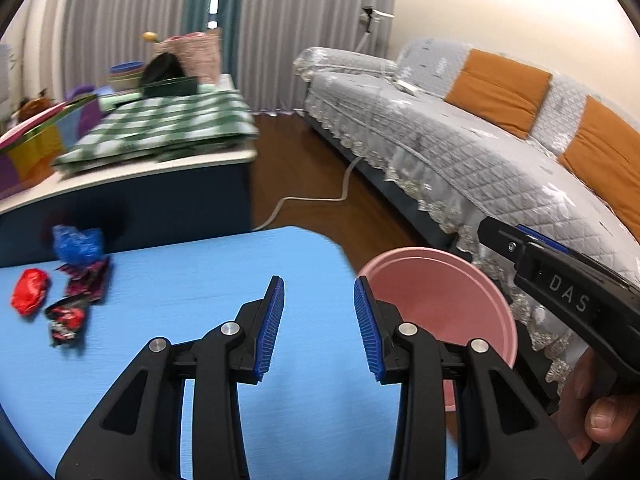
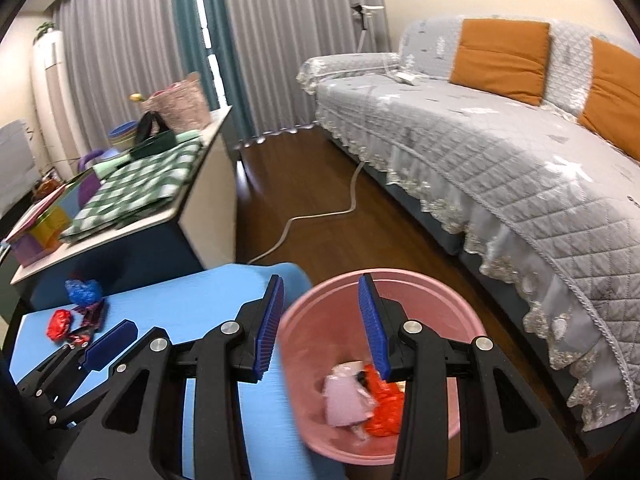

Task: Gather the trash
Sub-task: 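Move both open tools back to the table toward the red and blue bags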

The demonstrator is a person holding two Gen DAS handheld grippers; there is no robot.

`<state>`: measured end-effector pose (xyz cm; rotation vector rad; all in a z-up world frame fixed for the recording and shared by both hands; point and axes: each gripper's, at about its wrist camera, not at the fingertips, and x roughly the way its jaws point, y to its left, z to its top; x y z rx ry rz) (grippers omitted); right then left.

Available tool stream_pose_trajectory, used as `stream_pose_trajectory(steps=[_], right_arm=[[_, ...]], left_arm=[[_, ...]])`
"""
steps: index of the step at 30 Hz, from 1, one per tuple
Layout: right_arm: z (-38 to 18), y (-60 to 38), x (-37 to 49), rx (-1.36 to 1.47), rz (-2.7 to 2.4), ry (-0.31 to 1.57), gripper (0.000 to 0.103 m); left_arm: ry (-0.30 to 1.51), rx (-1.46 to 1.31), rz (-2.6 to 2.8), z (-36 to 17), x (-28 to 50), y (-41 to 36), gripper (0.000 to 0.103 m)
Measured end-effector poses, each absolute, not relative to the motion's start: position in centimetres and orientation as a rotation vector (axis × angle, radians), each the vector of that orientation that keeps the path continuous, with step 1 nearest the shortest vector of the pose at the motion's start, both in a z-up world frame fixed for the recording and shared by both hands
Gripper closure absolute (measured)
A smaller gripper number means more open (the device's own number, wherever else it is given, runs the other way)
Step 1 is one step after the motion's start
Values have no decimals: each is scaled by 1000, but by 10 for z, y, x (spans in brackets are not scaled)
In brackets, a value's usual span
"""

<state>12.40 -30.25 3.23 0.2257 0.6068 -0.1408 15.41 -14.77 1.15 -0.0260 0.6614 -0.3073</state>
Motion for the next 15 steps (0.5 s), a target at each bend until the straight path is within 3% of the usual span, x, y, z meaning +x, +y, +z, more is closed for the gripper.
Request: stream_pose_trajectory(steps=[15], right_arm=[[25,-175,151,195,79,621,68]], left_arm=[[654,-141,-56,1,157,-12,67]])
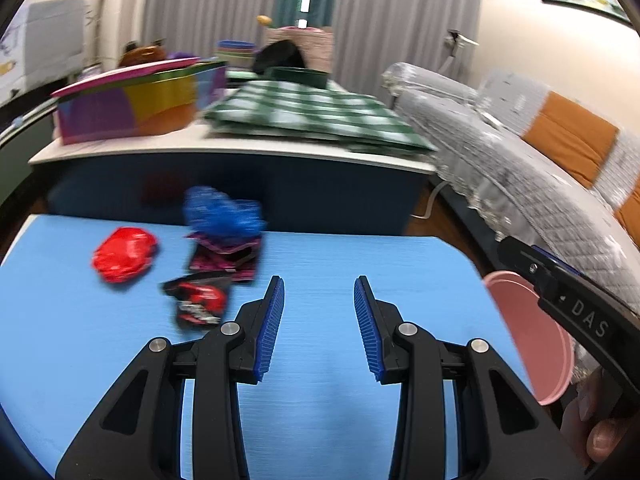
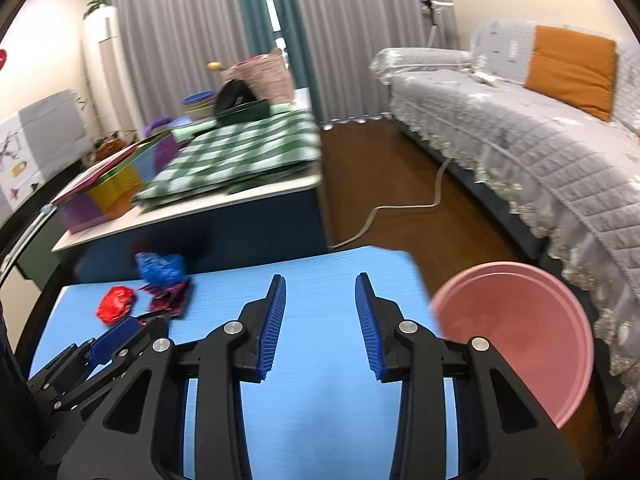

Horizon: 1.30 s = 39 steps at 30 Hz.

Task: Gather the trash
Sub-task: 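Move both open tools back to the table toward the red and blue bags, then grasp the red plastic bag with the left tool while the right tool grasps the blue bag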

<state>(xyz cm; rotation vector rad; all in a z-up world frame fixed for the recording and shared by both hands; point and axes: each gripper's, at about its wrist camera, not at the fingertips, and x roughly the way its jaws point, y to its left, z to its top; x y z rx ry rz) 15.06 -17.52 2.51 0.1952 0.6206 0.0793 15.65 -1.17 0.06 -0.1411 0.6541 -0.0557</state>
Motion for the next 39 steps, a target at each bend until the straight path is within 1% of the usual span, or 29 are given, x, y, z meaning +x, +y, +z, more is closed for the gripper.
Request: stream_pose_trajectory(steps=[1,6,17,19,20,21,22,24,25,26,28,30,32,36,39], right_arm=[[24,-167,153,191,93,621,71],[15,-138,164,191,151,632,73],[4,-96,193,204,270,636,73],[2,-89,198,202,289,638,73],[0,-85,202,206,304,642,72],[-2,-81,206,207,319,647,72],[-4,-77,209,206,332,651,72],[-8,-65,217,198,366,666,68],[-10,-60,220,193,380,670,63],[-12,-55,224,186,391,673,55],[-15,-48,230,186,400,679,47],[-19,-40,238,185,420,693,45],[-22,-32,246,165,422,698,39],[-26,-21,261,147,449,713,36],[-32,-11,269,128,474,737,36]], left_arm=[[654,-144,-39,-1,157,-4,67],[646,-160,37,-6,157,31,67],[643,-240,227,-23,171,102,66],[642,-258,265,-26,174,114,62],[643,-261,280,-28,176,117,52],[647,-269,300,-30,179,122,44],[652,-278,310,-32,182,126,42],[654,-285,329,-36,187,132,33],[659,-287,342,-37,190,134,30],[666,-290,351,-39,193,138,24],[680,-295,360,-42,201,141,21],[692,-286,369,-44,208,143,18],[712,-277,366,-47,216,143,17],[740,-260,370,-49,228,141,17],[779,-246,387,-52,236,141,17]])
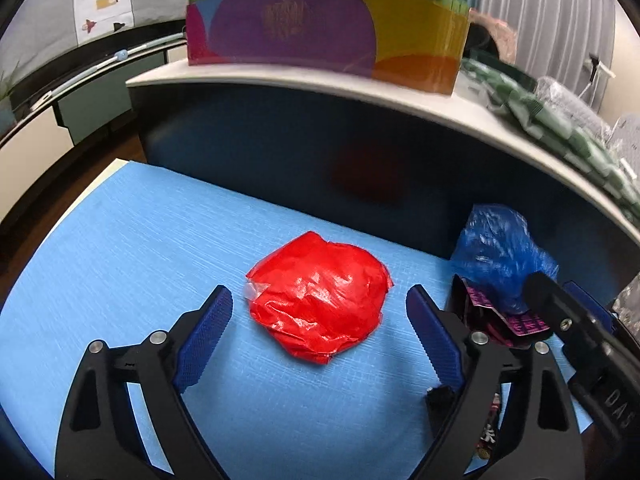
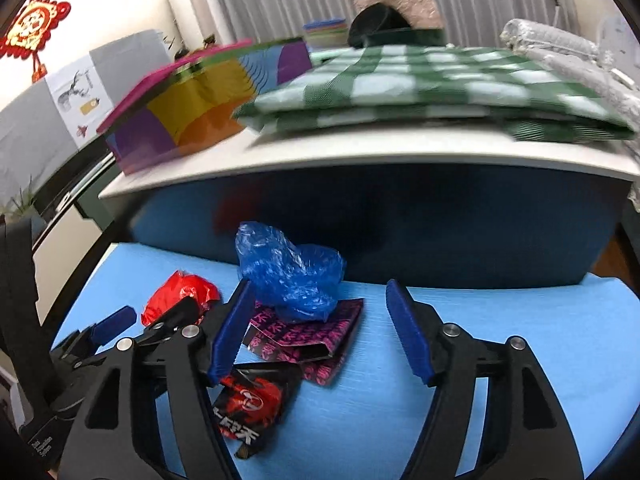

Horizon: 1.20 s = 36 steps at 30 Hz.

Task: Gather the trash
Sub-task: 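Grasp the red plastic bag with the left tool while the right tool grasps the blue bag, then carry the red and blue bags over the pink bin and open both tools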

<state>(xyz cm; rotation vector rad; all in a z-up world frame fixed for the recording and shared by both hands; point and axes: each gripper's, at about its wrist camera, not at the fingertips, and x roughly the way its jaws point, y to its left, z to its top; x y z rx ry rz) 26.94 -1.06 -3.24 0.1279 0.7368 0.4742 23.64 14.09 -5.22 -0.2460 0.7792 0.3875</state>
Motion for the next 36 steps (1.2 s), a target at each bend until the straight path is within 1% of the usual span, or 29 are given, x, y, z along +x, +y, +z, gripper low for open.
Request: stream_pose_trajectory(steps=[3,4,5,6,7,8,9,11,13,14,17,20,29,36], right_arm=[[-38,-8,274,122,476,753,37],[-41,-8,276,123,475,763,40],[-42,-8,276,126,477,766,45],[-41,-7,277,127,479,764,47],[-41,-7,277,126,482,761,52],[-41,-6,277,124,486,764,59],[-41,-6,277,123,488,765,64],[-41,-7,276,126,492,762,79],[-41,-8,274,127,498,762,90],[-40,-8,274,126,500,762,94],[-36,-11,270,122,496,749,98],[-31,-16,266,121,485,733,99],[-4,-42,245,128,438,684,99],[22,-72,218,129,379,642,99]], left_arm=[[796,-265,383,-55,241,145,18],[797,-265,385,-55,241,146,18],[800,-264,387,-56,242,146,20],[807,-264,387,-57,242,146,26],[813,-263,386,-58,243,146,28],[813,-262,386,-58,244,146,28],[811,-261,386,-58,243,146,28],[809,-262,384,-58,241,146,30],[807,-260,385,-57,239,147,30],[806,-257,386,-56,240,146,31],[799,-246,390,-52,236,143,31],[781,-242,393,-44,231,139,32],[753,-234,372,-22,213,131,32],[729,-209,323,0,196,107,32]])
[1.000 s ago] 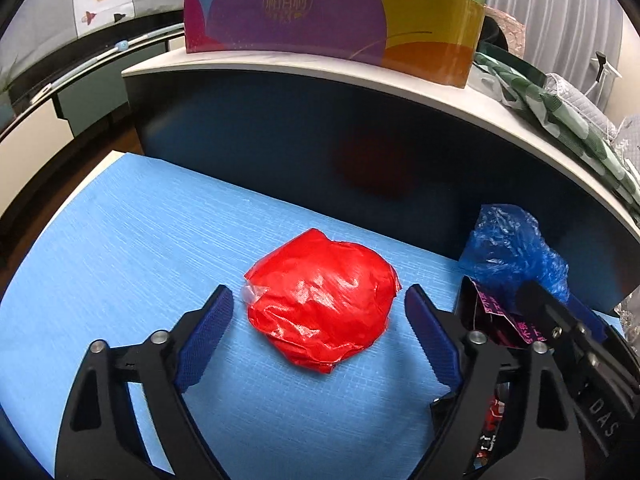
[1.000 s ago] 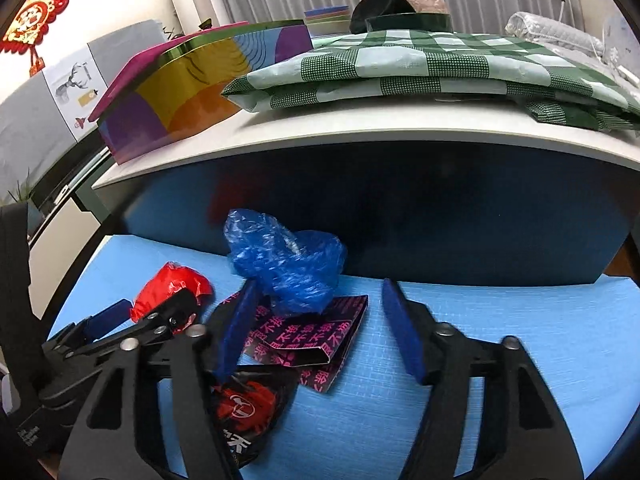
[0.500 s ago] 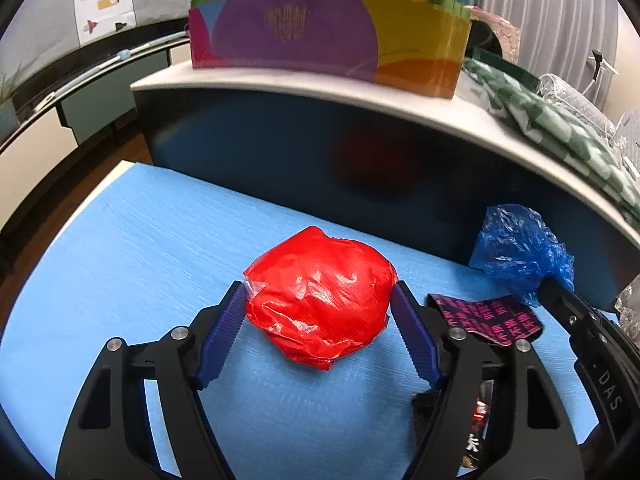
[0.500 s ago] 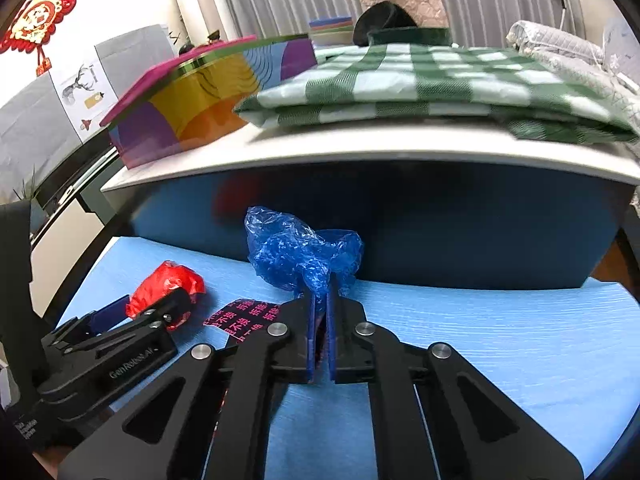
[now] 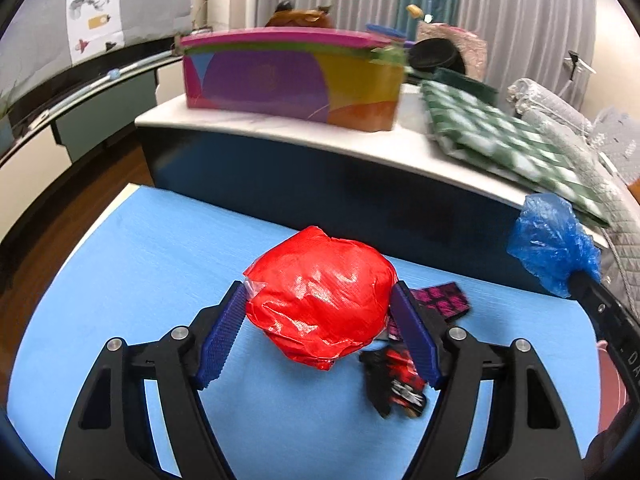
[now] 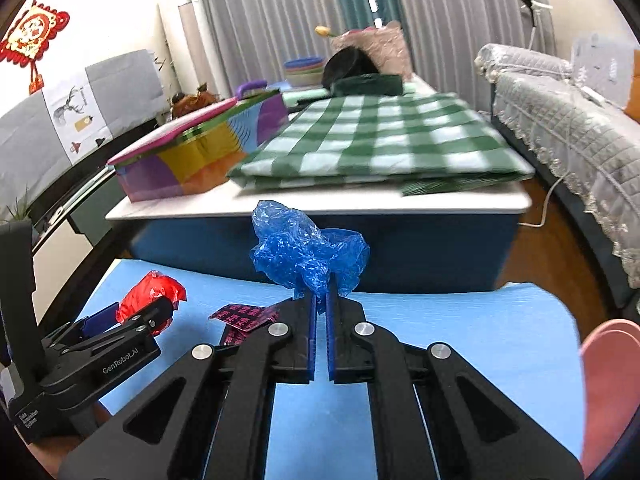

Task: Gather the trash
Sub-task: 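Carry the red and blue bags over the pink bin and open both tools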

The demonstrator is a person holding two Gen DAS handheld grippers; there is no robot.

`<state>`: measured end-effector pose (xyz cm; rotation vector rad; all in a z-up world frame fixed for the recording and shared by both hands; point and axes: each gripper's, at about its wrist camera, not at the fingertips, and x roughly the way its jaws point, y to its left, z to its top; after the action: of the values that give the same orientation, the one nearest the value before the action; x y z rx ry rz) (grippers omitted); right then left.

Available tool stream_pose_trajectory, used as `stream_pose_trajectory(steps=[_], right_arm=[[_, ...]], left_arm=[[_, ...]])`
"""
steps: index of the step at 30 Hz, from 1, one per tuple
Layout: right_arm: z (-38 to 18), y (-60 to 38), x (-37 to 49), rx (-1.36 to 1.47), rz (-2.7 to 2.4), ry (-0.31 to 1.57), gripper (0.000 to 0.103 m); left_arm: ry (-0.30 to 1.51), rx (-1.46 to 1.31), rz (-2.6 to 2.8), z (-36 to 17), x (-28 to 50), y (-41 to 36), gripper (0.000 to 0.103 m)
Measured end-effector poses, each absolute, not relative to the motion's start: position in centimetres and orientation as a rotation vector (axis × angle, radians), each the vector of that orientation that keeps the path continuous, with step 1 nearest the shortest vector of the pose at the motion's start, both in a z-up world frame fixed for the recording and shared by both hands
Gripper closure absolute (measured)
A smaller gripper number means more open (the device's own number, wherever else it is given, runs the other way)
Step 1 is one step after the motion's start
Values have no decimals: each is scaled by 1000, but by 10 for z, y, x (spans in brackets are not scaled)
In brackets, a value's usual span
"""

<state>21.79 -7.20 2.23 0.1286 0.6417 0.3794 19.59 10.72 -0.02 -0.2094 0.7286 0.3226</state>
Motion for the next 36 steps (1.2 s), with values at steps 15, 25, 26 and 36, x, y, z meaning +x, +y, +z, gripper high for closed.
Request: stream_pose_trajectory(steps=[15,25,26,36], right_arm=[[63,-156,156,140,225,575,99],[79,-215,137,159,117,540,99],[79,-219,136,161,110,539,99],[76,-266,127,175,24,536,99]], left_arm=[[685,-136,174,34,164,31,32],[670,-105,74,44,158,-23,32],[669,-105,65,44,158,-28,32],[661,-72,-34,44,160,-80,32]])
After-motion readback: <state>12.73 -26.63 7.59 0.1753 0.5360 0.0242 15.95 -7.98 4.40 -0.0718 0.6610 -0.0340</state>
